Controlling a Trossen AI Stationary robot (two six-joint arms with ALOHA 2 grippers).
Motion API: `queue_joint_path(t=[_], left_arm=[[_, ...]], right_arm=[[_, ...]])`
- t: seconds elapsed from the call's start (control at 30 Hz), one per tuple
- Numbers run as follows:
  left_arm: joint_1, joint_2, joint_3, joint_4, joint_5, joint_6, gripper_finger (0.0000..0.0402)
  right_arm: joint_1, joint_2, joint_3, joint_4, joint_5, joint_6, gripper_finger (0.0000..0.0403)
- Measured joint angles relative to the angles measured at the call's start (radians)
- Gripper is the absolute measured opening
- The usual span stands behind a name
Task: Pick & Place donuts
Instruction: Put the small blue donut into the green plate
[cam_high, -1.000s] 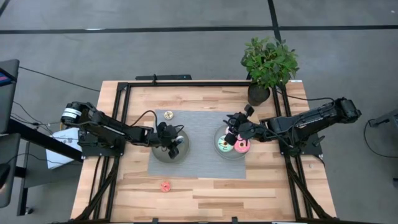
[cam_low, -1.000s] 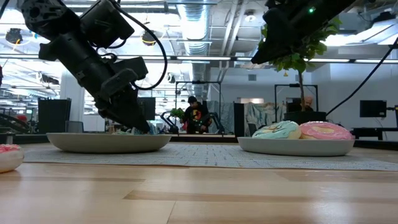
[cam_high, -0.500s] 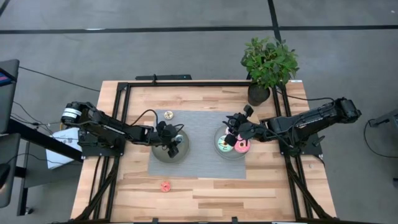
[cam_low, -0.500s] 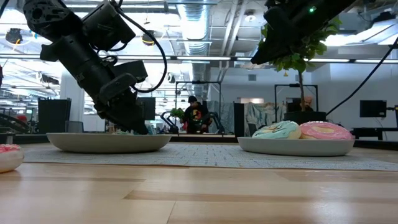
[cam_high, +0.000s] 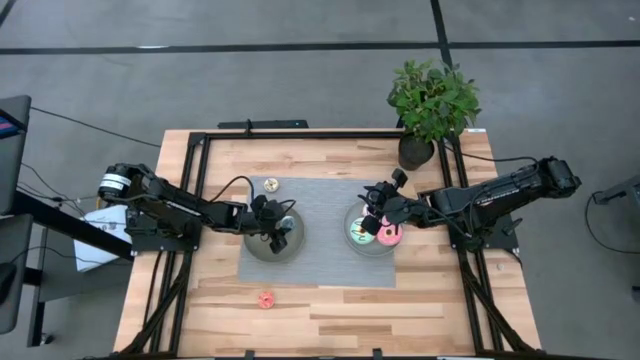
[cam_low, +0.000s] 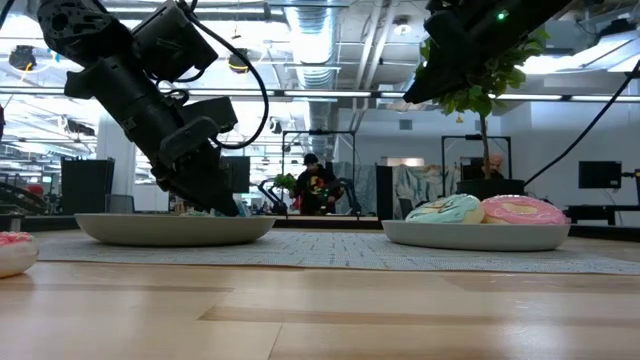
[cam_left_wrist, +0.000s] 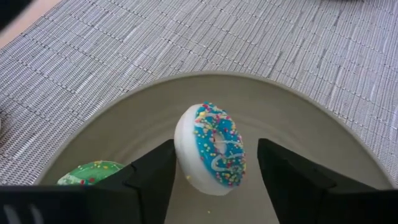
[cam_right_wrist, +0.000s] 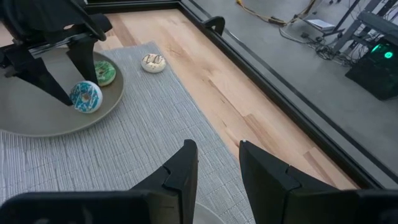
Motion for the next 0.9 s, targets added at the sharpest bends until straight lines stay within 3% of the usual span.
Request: queue_joint_path(t=[0.3, 0.9], left_arm=[[0.0, 0.0, 0.0, 0.0, 0.0, 0.0, 0.0246], [0.0, 0.0, 0.0, 0.001, -0.007, 0.083, 0.0248]], right_arm=[[0.0, 0.0, 0.0, 0.0, 0.0, 0.0, 0.0109], [0.0, 0.0, 0.0, 0.015, -0.002, 0.0, 0.0109]])
